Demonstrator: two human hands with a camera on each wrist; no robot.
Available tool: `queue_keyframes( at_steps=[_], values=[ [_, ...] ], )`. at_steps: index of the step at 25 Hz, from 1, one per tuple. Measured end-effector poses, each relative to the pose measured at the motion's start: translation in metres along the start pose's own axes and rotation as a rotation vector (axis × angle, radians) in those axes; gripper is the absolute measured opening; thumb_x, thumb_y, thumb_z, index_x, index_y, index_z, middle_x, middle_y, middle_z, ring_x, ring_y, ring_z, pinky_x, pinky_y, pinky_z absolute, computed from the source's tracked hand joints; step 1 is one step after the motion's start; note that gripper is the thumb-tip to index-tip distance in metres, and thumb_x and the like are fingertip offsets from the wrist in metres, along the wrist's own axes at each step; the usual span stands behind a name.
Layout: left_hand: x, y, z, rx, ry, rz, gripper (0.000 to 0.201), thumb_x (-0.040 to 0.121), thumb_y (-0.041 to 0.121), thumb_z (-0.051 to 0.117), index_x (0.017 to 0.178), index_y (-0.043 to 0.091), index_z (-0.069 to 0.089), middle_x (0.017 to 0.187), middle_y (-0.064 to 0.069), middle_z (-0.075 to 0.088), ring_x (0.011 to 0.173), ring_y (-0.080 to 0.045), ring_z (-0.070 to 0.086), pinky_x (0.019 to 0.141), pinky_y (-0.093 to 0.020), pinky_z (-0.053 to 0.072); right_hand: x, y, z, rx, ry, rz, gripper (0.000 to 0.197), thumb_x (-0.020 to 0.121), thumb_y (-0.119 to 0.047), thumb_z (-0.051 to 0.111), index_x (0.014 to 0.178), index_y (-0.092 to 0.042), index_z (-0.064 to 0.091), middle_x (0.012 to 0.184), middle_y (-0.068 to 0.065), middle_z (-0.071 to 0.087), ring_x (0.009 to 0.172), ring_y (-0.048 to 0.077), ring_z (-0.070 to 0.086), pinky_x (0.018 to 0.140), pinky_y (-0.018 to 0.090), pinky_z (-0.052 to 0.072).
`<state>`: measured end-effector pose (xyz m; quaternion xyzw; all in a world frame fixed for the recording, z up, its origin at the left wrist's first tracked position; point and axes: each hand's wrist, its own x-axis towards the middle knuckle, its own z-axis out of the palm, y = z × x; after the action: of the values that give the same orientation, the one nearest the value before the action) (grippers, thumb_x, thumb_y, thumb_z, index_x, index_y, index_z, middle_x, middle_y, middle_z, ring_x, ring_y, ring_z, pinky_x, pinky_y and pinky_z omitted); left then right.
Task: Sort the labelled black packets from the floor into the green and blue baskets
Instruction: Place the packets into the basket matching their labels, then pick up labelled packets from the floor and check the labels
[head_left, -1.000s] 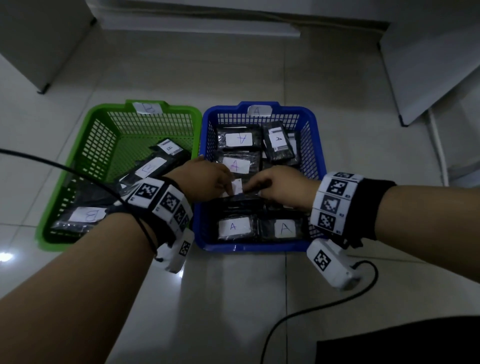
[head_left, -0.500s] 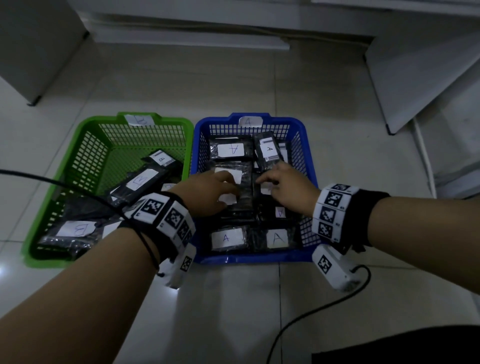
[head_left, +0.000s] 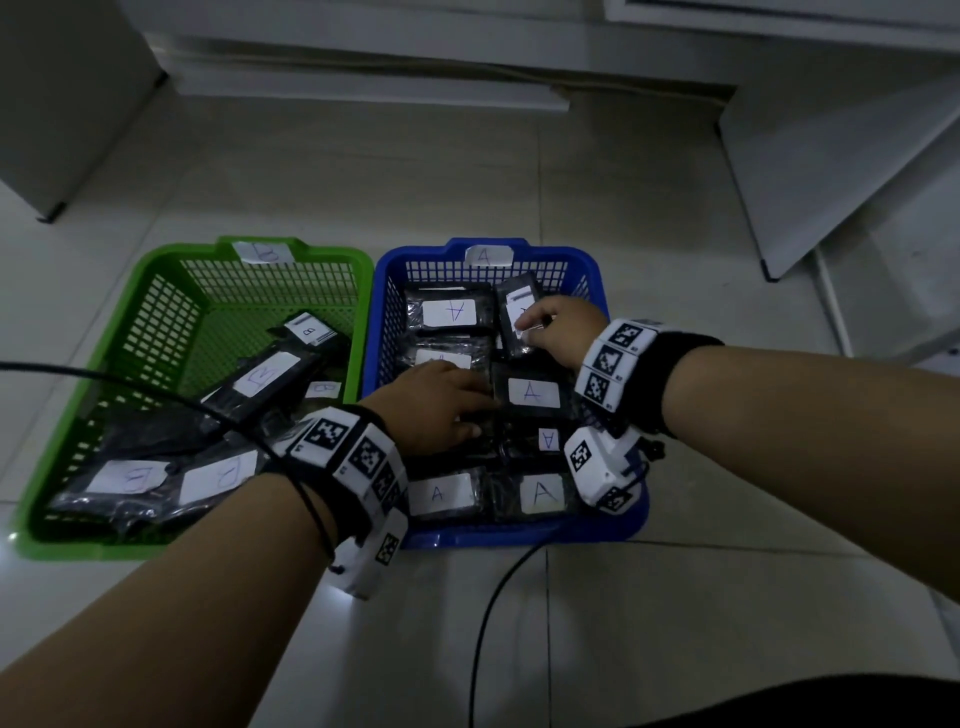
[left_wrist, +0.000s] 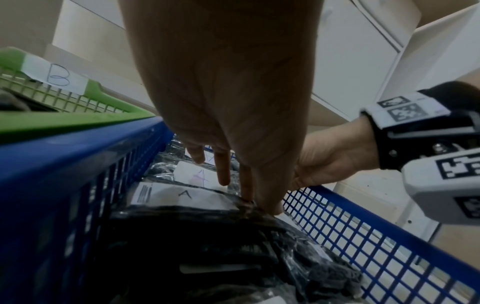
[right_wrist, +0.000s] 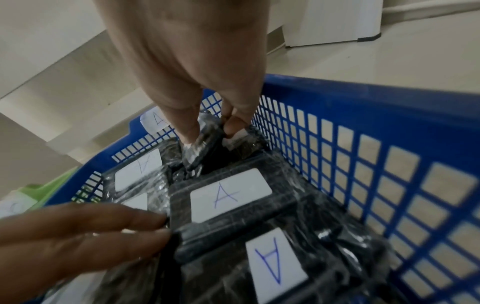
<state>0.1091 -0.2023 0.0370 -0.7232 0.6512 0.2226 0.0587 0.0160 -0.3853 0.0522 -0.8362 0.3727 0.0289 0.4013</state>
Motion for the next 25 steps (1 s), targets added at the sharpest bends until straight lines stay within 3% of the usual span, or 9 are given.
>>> queue_keyframes(
  at_steps=[4, 7, 9, 11, 13, 15, 20, 22, 25],
  values=[
    [0.003, -0.002, 0.000, -0.002, -0.024, 0.006, 0.045, 0.096, 0.042, 0.042, 0.141, 0.039, 0.038, 0.150, 0.011, 0.031, 0.132, -0.023, 0.030, 0.110, -0.041, 0.029, -0.008, -0.002, -0.019, 0.072, 0.219, -0.032, 0.019, 0.081, -0.003, 0.059, 0.088, -0.021, 0.062, 0.107, 0.002, 0.065, 0.088, 0.016, 0.062, 0.076, 0.028, 0.052],
    [0.003, -0.004, -0.006, 0.013, 0.043, 0.026, 0.040, 0.097, 0.037, 0.043, 0.136, 0.042, 0.044, 0.145, 0.017, 0.038, 0.122, -0.022, 0.035, 0.102, -0.037, 0.036, -0.025, 0.002, -0.032, 0.227, 0.268, -0.021, 0.035, 0.079, -0.008, 0.060, 0.109, -0.020, 0.047, 0.108, 0.010, 0.060, 0.088, 0.027, 0.065, 0.073, 0.046, 0.059],
    [0.003, -0.009, -0.009, 0.008, 0.116, 0.012, 0.036, 0.097, 0.032, 0.045, 0.132, 0.040, 0.051, 0.140, 0.015, 0.044, 0.116, -0.022, 0.039, 0.098, -0.037, 0.037, -0.037, 0.008, -0.032, 0.215, 0.194, 0.021, 0.045, 0.079, -0.012, 0.061, 0.121, -0.018, 0.048, 0.111, 0.008, 0.061, 0.096, 0.025, 0.063, 0.081, 0.041, 0.056],
    [0.004, -0.013, -0.009, -0.086, 0.213, -0.061, 0.031, 0.094, 0.026, 0.050, 0.122, 0.032, 0.060, 0.130, 0.006, 0.053, 0.113, -0.024, 0.045, 0.098, -0.038, 0.038, -0.047, 0.015, -0.026, 0.153, 0.091, 0.036, 0.040, 0.079, -0.013, 0.061, 0.119, -0.018, 0.059, 0.114, 0.005, 0.064, 0.099, 0.021, 0.062, 0.086, 0.034, 0.052],
    [0.003, -0.011, -0.013, -0.331, 0.334, -0.181, 0.025, 0.090, 0.023, 0.059, 0.115, 0.024, 0.060, 0.116, -0.001, 0.058, 0.106, -0.021, 0.054, 0.094, -0.035, 0.043, -0.055, 0.021, -0.019, 0.186, -0.011, 0.055, 0.036, 0.079, -0.010, 0.063, 0.114, -0.018, 0.063, 0.112, 0.003, 0.066, 0.098, 0.019, 0.064, 0.088, 0.034, 0.054],
    [0.002, -0.007, -0.016, -0.627, 0.383, -0.262, 0.040, 0.087, 0.021, 0.064, 0.124, 0.021, 0.049, 0.112, 0.003, 0.061, 0.096, -0.015, 0.062, 0.087, -0.031, 0.050, -0.056, 0.028, -0.014, 0.247, -0.078, 0.080, 0.035, 0.079, -0.007, 0.064, 0.113, -0.015, 0.062, 0.114, 0.006, 0.066, 0.100, 0.020, 0.064, 0.093, 0.037, 0.054],
    [-0.005, 0.004, -0.025, -0.963, 0.236, -0.199, 0.073, 0.076, 0.008, 0.075, 0.138, 0.027, 0.041, 0.108, 0.000, 0.066, 0.085, -0.010, 0.068, 0.084, -0.019, 0.052, -0.053, 0.033, -0.019, 0.279, -0.200, 0.078, 0.032, 0.079, -0.003, 0.065, 0.109, -0.014, 0.063, 0.115, 0.008, 0.067, 0.104, 0.025, 0.066, 0.096, 0.045, 0.053],
    [-0.007, 0.007, -0.025, -0.957, 0.195, -0.209, 0.074, 0.070, 0.009, 0.080, 0.133, 0.028, 0.045, 0.097, -0.005, 0.067, 0.086, -0.016, 0.067, 0.085, -0.024, 0.053, -0.055, 0.030, -0.022, 0.214, -0.248, 0.052, 0.030, 0.079, -0.005, 0.066, 0.105, -0.019, 0.063, 0.111, 0.009, 0.068, 0.103, 0.026, 0.066, 0.094, 0.045, 0.053],
    [-0.012, 0.010, -0.024, -0.827, 0.066, -0.179, 0.069, 0.069, 0.021, 0.083, 0.127, 0.030, 0.047, 0.083, 0.001, 0.069, 0.078, -0.011, 0.066, 0.081, -0.023, 0.050, -0.059, 0.029, -0.021, 0.088, -0.403, 0.059, 0.029, 0.079, -0.005, 0.063, 0.102, -0.023, 0.061, 0.113, 0.013, 0.066, 0.104, 0.031, 0.064, 0.091, 0.046, 0.054]
  ],
)
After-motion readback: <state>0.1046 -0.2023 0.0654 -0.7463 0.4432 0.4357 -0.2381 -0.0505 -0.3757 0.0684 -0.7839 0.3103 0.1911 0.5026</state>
